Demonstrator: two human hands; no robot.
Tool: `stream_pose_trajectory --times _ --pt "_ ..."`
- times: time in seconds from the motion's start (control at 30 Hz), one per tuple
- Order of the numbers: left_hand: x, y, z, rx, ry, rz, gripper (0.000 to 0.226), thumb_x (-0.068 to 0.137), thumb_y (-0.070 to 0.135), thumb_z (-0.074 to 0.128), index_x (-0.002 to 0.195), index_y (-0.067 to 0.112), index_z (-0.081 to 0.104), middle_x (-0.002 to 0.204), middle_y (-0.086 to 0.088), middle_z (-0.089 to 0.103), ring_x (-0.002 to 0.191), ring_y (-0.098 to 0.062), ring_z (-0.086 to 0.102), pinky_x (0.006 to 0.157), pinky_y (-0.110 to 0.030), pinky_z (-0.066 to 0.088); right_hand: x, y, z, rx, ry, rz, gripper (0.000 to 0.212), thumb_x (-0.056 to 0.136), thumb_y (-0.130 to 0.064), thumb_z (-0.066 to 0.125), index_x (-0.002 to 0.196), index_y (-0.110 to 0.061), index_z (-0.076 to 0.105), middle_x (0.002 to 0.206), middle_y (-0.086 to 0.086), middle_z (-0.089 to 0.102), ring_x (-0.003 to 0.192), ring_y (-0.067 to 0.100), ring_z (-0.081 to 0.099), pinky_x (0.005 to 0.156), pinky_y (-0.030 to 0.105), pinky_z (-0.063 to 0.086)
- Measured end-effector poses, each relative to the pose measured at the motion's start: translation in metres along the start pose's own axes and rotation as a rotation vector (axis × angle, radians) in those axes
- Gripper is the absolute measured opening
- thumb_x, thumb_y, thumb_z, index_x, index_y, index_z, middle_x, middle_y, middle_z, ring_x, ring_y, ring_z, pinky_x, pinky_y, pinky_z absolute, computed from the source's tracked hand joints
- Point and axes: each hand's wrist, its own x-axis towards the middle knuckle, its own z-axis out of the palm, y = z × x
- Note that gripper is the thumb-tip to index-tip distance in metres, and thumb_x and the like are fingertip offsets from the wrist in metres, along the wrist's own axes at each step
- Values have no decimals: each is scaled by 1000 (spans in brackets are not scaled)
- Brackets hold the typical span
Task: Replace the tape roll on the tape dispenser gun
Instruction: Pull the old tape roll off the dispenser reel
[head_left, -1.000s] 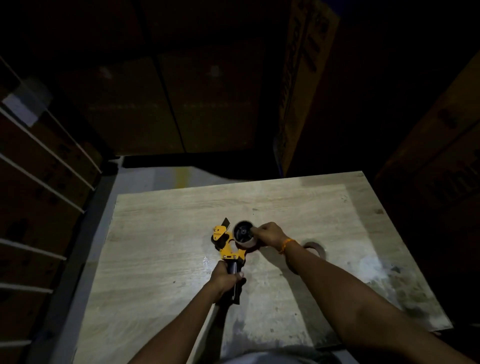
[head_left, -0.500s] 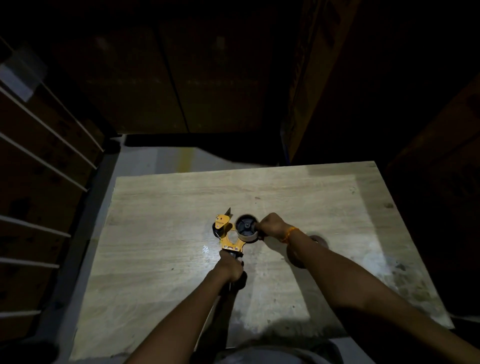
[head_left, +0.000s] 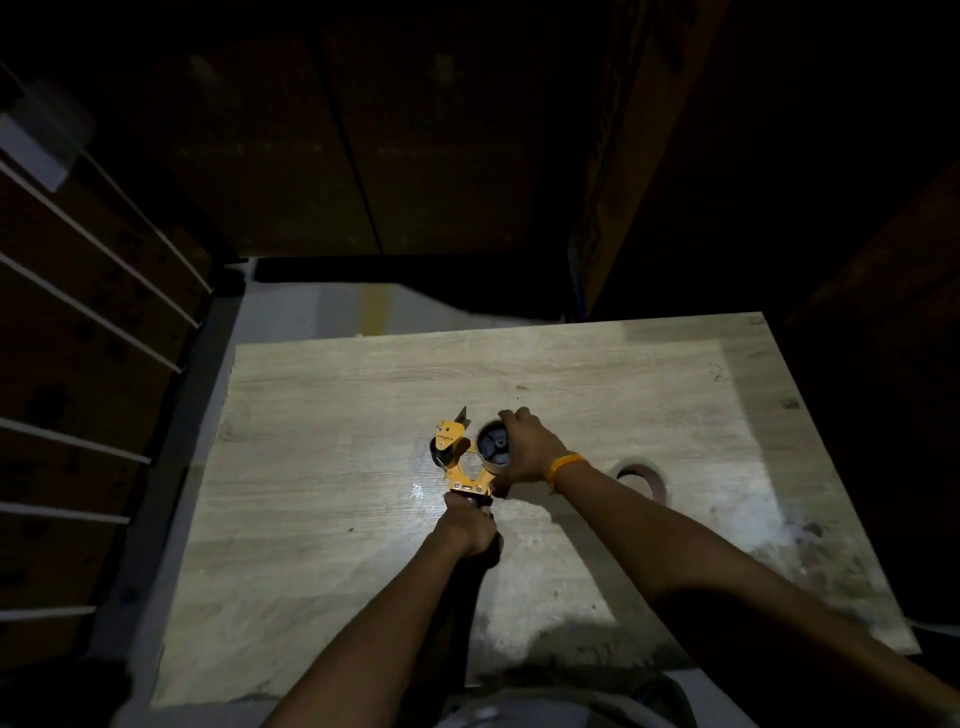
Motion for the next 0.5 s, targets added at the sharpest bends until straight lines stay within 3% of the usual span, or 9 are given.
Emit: stream_pose_trajectory --times 0.07,0.17,0.5 --pt "-10 4 -1 8 16 -19 60 98 28 58 141 5 23 140 -15 57 129 -34 57 103 -37 44 0 -6 5 -66 62 -27 120 52 -38 99 149 -8 35 140 19 47 127 39 48 91 47 55" --pt "-14 6 1 36 40 -63 61 100 32 56 144 6 23 142 -18 58 132 -36 57 105 -40 43 1 -8 2 -111 94 -55 104 51 -33 97 137 -7 43 128 18 56 118 38 55 80 45 55" --pt "-8 15 2 12 39 -188 67 93 29 65 144 10 25 145 -19 54 131 -36 56 101 -39 47 3 -12 -16 -154 105 -149 102 45 -41 101 126 -5 50 115 19 67 101 39 66 72 43 57"
